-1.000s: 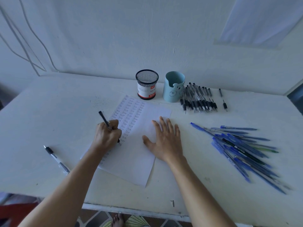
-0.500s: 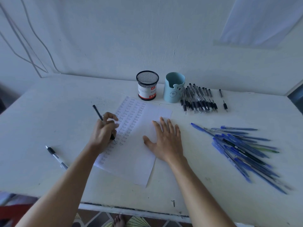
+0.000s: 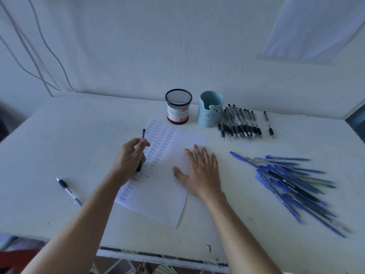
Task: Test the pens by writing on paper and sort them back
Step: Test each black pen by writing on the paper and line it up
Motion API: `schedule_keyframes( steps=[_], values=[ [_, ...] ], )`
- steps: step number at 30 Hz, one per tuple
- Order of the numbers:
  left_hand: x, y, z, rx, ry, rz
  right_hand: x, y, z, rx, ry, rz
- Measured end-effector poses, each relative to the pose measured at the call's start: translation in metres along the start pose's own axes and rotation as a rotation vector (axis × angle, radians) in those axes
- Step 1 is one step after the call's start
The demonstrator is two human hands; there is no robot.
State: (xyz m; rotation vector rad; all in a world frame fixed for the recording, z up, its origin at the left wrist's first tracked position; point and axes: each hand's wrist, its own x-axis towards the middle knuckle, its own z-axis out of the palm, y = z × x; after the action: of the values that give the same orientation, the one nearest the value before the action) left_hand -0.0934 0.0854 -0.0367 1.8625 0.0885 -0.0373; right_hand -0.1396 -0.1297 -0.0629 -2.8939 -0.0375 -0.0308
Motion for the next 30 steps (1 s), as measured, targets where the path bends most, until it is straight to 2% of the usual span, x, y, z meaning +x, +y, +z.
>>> schedule_keyframes(
  steps=[3, 6, 9, 11, 17, 20, 22, 24, 27, 30],
  values=[
    [0.004, 0.006, 0.010, 0.314, -0.079, -0.016, -0.001, 0.000, -0.002, 0.009, -0.001, -0.011],
    [0.005, 0.013, 0.028, 0.640, -0.104, 0.074, -0.002, 0.000, -0.002, 0.027, 0.017, -0.022],
    [0.010, 0.019, 0.048, 0.810, -0.109, 0.134, -0.002, -0.001, 0.001, 0.057, 0.100, 0.000],
    [0.014, 0.024, 0.060, 0.858, -0.138, 0.137, 0.000, 0.001, 0.003, 0.090, 0.151, 0.029],
    [0.015, 0.031, 0.078, 0.916, -0.237, 0.089, 0.003, 0.005, 0.002, 0.184, 0.102, 0.092],
    [0.015, 0.035, 0.073, 0.800, -0.114, 0.028, 0.003, 0.004, -0.001, 0.214, 0.095, 0.096],
    [0.020, 0.031, 0.064, 0.749, 0.020, 0.072, 0.001, 0.002, -0.004, 0.220, 0.082, 0.068],
    [0.026, 0.023, 0.056, 0.795, 0.053, 0.154, 0.002, 0.001, -0.006, 0.179, 0.051, 0.044],
    [0.031, 0.013, 0.052, 0.930, -0.055, 0.194, 0.006, -0.002, -0.006, 0.139, 0.029, 0.061],
    [0.033, 0.004, 0.055, 1.062, -0.174, 0.209, 0.009, -0.004, -0.009, 0.202, 0.031, 0.108]
  ],
)
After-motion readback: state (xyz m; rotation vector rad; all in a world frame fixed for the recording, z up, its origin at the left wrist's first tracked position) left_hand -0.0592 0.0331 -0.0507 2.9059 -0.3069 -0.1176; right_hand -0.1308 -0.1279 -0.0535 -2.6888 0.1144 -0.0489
